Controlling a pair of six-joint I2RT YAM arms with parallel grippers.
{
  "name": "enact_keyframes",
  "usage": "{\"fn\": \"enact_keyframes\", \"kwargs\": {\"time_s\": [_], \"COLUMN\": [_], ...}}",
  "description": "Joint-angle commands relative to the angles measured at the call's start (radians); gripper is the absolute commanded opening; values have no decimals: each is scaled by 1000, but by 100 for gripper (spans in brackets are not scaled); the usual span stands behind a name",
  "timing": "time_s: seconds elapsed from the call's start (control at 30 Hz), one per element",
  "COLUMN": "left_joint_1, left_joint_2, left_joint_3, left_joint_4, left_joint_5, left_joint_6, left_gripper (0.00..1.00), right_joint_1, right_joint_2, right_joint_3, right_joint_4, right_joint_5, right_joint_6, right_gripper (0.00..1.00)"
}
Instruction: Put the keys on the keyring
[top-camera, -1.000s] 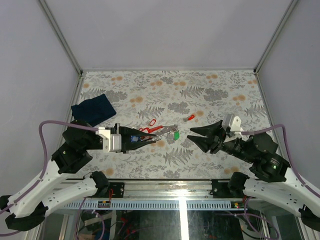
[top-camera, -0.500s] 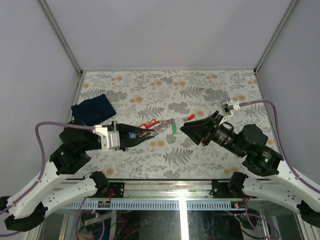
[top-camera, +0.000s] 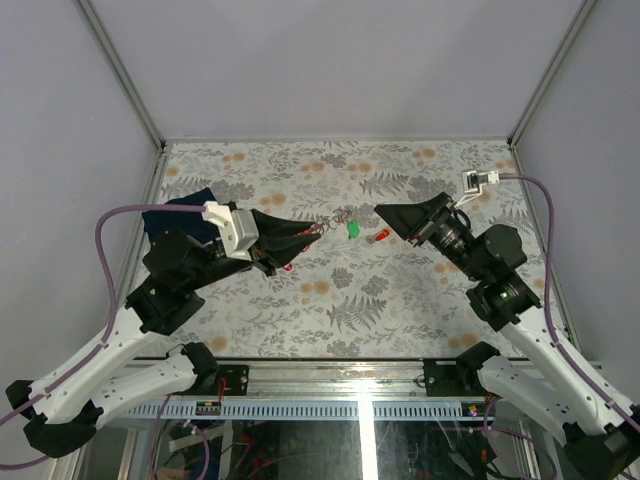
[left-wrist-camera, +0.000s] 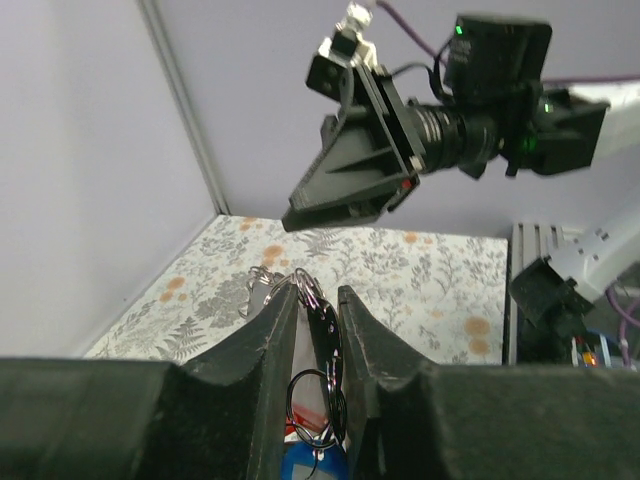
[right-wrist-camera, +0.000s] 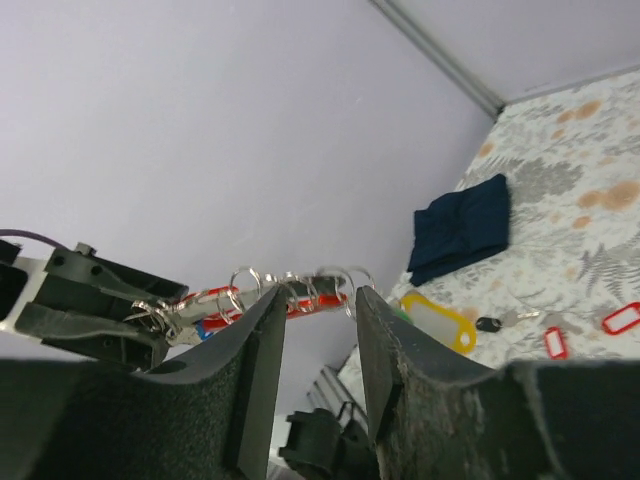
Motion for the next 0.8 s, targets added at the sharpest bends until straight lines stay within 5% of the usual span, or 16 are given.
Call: {"fn": "enact_keyframes", "kwargs": {"time_s": [0.0,0.2,0.77], "left_joint_1": [68,121,121], "left_joint_2": [-23,-39,-5], "left_joint_3": [-29,-89,-96], "left_joint_4": [290,441,524], "left_joint_5": [-25,10,110], "left_joint_6": [-173,-284,-343], "left_gripper": [0,0,0], "right_joint_1": [-30,-30,-30], "right_joint_2": [43,72,150], "right_joint_3": [-18,-9,0], "right_joint_4": [291,353,502], "right_joint_5": [-104,-147,-249], "right_joint_6": [178,208,260], "right_gripper": [40,38,35]}}
